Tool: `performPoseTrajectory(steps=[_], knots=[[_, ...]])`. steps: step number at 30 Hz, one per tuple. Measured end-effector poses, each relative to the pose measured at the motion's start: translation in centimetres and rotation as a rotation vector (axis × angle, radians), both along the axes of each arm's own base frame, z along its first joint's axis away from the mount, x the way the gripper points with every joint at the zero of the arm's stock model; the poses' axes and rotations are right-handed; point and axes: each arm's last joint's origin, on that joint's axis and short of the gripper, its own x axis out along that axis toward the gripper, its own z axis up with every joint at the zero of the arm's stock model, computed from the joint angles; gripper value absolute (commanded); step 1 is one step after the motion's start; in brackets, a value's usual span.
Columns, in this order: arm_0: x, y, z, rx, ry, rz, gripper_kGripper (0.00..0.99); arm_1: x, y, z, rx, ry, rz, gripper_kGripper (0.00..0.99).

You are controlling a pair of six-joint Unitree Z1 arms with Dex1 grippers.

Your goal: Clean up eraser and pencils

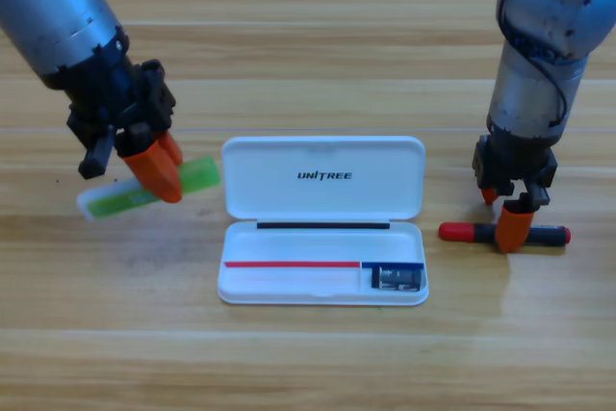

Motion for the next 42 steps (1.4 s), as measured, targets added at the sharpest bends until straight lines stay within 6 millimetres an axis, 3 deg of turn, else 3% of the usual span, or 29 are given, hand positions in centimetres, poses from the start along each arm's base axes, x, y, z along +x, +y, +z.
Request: performPoseTrajectory(steps=[4, 9, 21, 25, 33, 42], knots=[[0.0, 0.0, 0.0, 0.0, 0.0, 0.0, 0.0, -0.3, -0.4, -0.2, -0.01, 0.01, 0.006, 0.233], [0.0, 0.0, 0.0, 0.0, 0.001, 0.0, 0.0, -0.9, -1.6, -0.2, -0.025, 0.033, 0.012, 0.0], [0.2, -0.4, -0.6, -0.04, 0.047, -0.011, 0.0, -2.1, -2.6, 0.1, -0.039, 0.057, 0.021, 0.0], [1.2, -1.4, -1.9, -0.069, 0.087, -0.018, 0.0, -2.6, -2.9, 1.6, -0.017, 0.032, 0.019, 0.0], [4.5, -4.7, -6.0, -0.073, 0.123, -0.043, 0.0, -5.7, -3.8, 8.0, 0.079, -0.03, 0.017, 0.0], [5.7, -7.9, -7.0, -0.076, 0.098, -0.09, 0.0, -7.4, -1.6, 8.6, 0.089, -0.038, 0.063, 0.0]])
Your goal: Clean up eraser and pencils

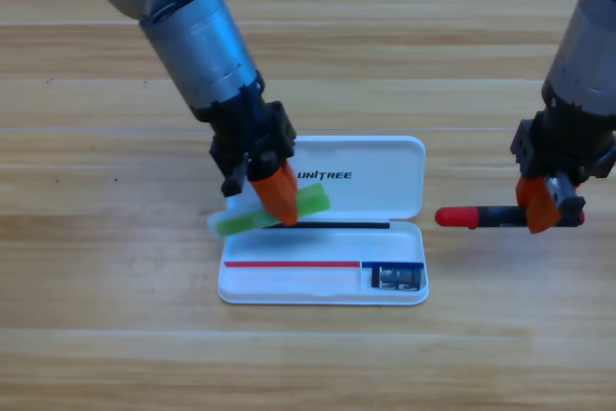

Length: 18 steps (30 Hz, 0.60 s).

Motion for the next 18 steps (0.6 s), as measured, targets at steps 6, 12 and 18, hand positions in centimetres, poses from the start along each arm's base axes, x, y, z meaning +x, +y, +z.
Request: performPoseTrajectory(steps=[6, 12, 18], knots=[[-0.8, -1.3, 0.2, 0.011, -0.021, -0.034, 0.0, -0.5, 0.6, 0.1, 0.002, -0.001, 0.007, 0.0], [-2.3, -3.0, 0.2, 0.036, -0.042, -0.084, 0.0, -0.5, 0.7, 0.1, 0.002, 0.0, 0.004, 0.0], [-3.9, -4.6, 0.1, 0.061, -0.066, -0.135, 0.0, -0.6, 0.7, 0.1, 0.002, 0.0, 0.004, 0.0]])
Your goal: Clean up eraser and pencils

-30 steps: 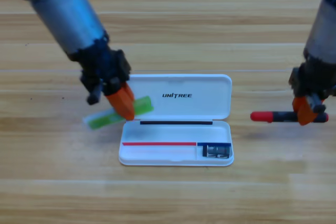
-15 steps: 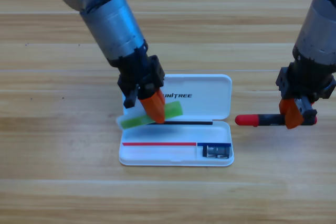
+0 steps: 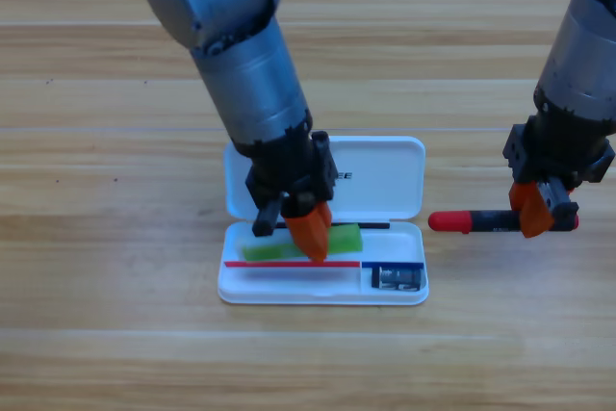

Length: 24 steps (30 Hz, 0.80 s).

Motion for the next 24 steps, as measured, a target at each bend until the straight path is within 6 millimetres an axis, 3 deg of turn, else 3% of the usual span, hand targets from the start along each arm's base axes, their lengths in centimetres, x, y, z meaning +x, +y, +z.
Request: performPoseTrajectory(steps=[24], knots=[[-0.39, -0.16, -0.37, 0.041, -0.024, -0.007, 0.0, -0.02, 0.02, 0.0, 0.0, 0.0, -0.002, 0.0]])
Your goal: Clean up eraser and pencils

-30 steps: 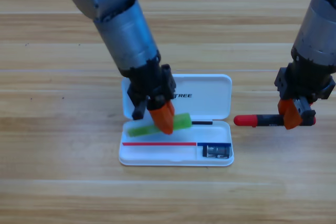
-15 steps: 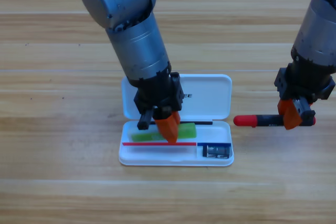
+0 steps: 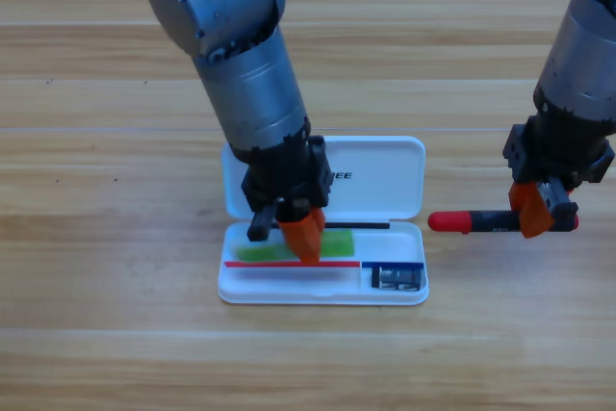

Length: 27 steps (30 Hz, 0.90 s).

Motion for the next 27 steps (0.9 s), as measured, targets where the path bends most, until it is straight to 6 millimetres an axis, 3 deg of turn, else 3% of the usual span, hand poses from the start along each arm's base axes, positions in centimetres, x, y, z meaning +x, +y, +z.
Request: performPoseTrajectory(steps=[15, 27], knots=[[0.2, -0.2, -1.9, 0.018, 0.017, 0.0, 0.0, 0.0, 0.0, 0.0, 0.0, 0.0, 0.0, 0.0], [0.2, -0.2, -1.9, 0.018, 0.018, 0.0, 0.0, 0.0, 0.0, 0.0, 0.0, 0.0, 0.0, 0.0]])
